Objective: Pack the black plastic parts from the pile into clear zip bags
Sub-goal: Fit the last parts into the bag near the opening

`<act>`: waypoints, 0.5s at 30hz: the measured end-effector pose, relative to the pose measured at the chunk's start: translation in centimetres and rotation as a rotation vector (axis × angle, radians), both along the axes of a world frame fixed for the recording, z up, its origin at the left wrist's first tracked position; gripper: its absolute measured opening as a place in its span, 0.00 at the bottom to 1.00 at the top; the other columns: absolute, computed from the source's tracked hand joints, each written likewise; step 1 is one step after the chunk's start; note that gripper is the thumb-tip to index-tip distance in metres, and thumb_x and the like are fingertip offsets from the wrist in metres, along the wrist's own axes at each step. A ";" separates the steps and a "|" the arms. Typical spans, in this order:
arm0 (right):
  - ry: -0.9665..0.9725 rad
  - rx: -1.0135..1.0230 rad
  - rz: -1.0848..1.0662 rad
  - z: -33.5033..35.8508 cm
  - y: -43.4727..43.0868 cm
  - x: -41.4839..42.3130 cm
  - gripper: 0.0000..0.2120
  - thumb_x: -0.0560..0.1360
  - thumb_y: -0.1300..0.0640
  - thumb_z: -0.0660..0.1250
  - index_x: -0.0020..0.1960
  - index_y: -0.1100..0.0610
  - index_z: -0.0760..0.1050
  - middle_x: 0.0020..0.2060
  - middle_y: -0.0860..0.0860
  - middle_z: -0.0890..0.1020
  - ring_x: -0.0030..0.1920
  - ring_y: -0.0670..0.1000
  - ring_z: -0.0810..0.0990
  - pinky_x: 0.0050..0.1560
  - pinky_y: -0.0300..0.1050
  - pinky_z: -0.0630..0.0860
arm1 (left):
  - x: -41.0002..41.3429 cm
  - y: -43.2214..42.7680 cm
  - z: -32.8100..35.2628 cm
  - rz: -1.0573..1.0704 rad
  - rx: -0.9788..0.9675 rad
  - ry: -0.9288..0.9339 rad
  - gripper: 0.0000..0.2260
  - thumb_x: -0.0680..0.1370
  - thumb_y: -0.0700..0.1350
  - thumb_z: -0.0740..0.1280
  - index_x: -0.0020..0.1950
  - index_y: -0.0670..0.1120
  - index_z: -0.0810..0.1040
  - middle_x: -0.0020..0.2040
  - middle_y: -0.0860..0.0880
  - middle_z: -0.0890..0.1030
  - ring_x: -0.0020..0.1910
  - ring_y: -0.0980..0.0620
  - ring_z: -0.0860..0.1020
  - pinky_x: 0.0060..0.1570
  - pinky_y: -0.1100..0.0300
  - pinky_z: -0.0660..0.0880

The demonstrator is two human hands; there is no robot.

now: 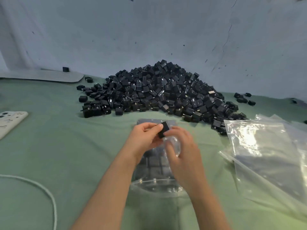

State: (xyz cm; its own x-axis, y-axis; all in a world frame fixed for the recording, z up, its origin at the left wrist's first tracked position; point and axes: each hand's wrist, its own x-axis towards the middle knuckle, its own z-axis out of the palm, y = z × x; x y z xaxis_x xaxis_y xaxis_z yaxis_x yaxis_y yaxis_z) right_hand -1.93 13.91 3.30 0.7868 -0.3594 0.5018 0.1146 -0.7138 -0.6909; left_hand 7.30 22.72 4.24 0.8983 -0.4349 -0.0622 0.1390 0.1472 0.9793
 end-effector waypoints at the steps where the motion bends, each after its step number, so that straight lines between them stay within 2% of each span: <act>1: 0.051 -0.066 0.008 -0.7 0.4 -0.9 0.10 0.76 0.62 0.65 0.56 0.53 0.78 0.64 0.51 0.73 0.68 0.50 0.68 0.69 0.45 0.63 | -0.9 -0.1 -0.1 0.010 0.031 -0.016 0.06 0.77 0.43 0.68 0.48 0.41 0.78 0.41 0.45 0.81 0.34 0.55 0.79 0.33 0.65 0.76; 2: 0.099 -0.111 0.005 -1.3 0.8 -1.6 0.12 0.76 0.61 0.66 0.58 0.52 0.78 0.68 0.51 0.68 0.71 0.50 0.63 0.71 0.43 0.59 | -1.6 -0.1 -0.2 0.017 0.056 -0.032 0.07 0.76 0.44 0.69 0.46 0.40 0.77 0.37 0.46 0.80 0.30 0.56 0.79 0.30 0.65 0.75; 4: 0.128 -0.134 -0.026 -1.8 1.1 -2.9 0.15 0.77 0.60 0.65 0.62 0.49 0.77 0.70 0.51 0.64 0.71 0.51 0.59 0.69 0.37 0.54 | -2.9 -0.2 -0.4 0.021 0.117 -0.075 0.09 0.75 0.46 0.70 0.43 0.40 0.77 0.33 0.48 0.80 0.28 0.57 0.78 0.29 0.65 0.75; 6: 0.130 -0.104 -0.050 -2.0 1.0 -4.3 0.17 0.77 0.60 0.65 0.63 0.45 0.75 0.67 0.51 0.66 0.69 0.51 0.61 0.66 0.33 0.55 | -3.8 0.0 -0.7 0.039 0.255 -0.219 0.10 0.75 0.49 0.70 0.44 0.42 0.78 0.36 0.48 0.81 0.35 0.54 0.80 0.37 0.61 0.78; 8: 0.136 -0.046 -0.064 -2.1 0.6 -6.1 0.19 0.77 0.58 0.65 0.64 0.41 0.72 0.63 0.49 0.70 0.66 0.49 0.65 0.63 0.33 0.57 | -4.6 0.8 -1.2 0.062 0.458 -0.491 0.11 0.74 0.54 0.69 0.48 0.46 0.79 0.42 0.51 0.81 0.42 0.54 0.79 0.46 0.60 0.77; 10: 0.135 0.010 -0.082 -2.3 0.1 -8.0 0.18 0.76 0.57 0.66 0.60 0.38 0.72 0.59 0.48 0.73 0.62 0.49 0.69 0.60 0.35 0.62 | -5.7 1.8 -1.6 -0.062 0.629 -0.760 0.14 0.72 0.58 0.69 0.52 0.53 0.76 0.47 0.56 0.75 0.47 0.57 0.75 0.51 0.62 0.72; 12: 0.142 0.043 -0.081 -2.5 0.1 -9.7 0.18 0.75 0.58 0.68 0.52 0.34 0.73 0.54 0.47 0.76 0.58 0.48 0.73 0.58 0.38 0.66 | -6.6 2.3 -2.1 -0.256 0.835 -0.968 0.16 0.72 0.60 0.67 0.57 0.56 0.74 0.50 0.57 0.70 0.54 0.56 0.69 0.56 0.61 0.66; 14: 0.196 0.057 -0.067 -2.6 0.5 -10.9 0.19 0.73 0.59 0.70 0.45 0.33 0.74 0.51 0.45 0.77 0.56 0.48 0.75 0.57 0.38 0.67 | -7.1 2.0 -2.3 -0.314 0.987 -1.110 0.12 0.75 0.55 0.65 0.58 0.54 0.73 0.53 0.55 0.70 0.56 0.52 0.67 0.56 0.59 0.63; 15: 0.237 0.053 -0.053 -2.7 0.8 -11.2 0.19 0.73 0.59 0.70 0.44 0.33 0.74 0.50 0.45 0.78 0.55 0.47 0.76 0.56 0.36 0.67 | -7.2 1.8 -2.1 -0.296 1.000 -1.140 0.09 0.77 0.51 0.64 0.57 0.53 0.74 0.54 0.53 0.72 0.56 0.51 0.69 0.55 0.58 0.65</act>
